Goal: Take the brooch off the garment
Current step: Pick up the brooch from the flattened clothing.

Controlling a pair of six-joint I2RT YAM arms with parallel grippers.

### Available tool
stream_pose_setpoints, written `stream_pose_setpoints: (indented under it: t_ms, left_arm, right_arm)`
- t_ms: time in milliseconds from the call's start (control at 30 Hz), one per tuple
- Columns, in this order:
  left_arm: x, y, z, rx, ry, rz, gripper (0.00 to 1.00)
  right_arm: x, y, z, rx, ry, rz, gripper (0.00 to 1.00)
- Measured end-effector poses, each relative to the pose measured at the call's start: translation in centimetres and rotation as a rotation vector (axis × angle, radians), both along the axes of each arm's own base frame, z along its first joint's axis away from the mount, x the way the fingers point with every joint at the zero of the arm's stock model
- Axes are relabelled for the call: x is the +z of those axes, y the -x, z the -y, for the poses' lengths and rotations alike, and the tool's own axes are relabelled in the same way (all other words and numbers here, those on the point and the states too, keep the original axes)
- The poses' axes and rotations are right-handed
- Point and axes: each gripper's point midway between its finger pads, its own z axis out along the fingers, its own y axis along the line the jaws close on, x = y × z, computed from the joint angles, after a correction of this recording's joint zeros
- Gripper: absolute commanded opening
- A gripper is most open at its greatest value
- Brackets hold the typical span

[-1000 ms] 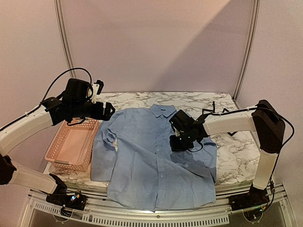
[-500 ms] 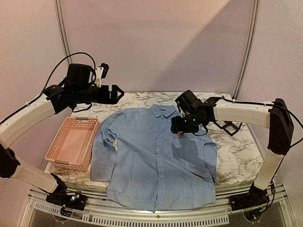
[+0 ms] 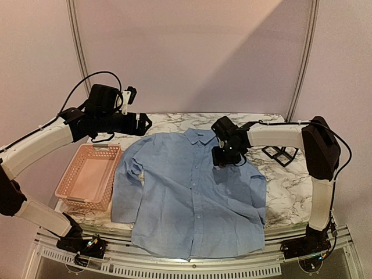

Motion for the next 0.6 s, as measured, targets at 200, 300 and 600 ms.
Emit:
stream_pose_setpoints:
  t_ms: [200, 300, 600]
  left_arm:
    - [0.0, 0.0, 0.1, -0.004, 0.003, -0.002, 0.99]
    - [0.0, 0.0, 0.1, -0.005, 0.003, -0.002, 1.00]
    - [-0.3, 0.1, 0.1, -0.005, 0.000, -0.007, 1.00]
  right_arm:
    - [-0.4, -1.0, -0.3, -0.006, 0.018, 0.013, 0.51]
    - [-1.1, -1.1, 0.0, -0.016, 0.040, 0.011, 0.51]
    - [-1.9, -1.2, 0.6, -0.039, 0.068, 0.008, 0.48]
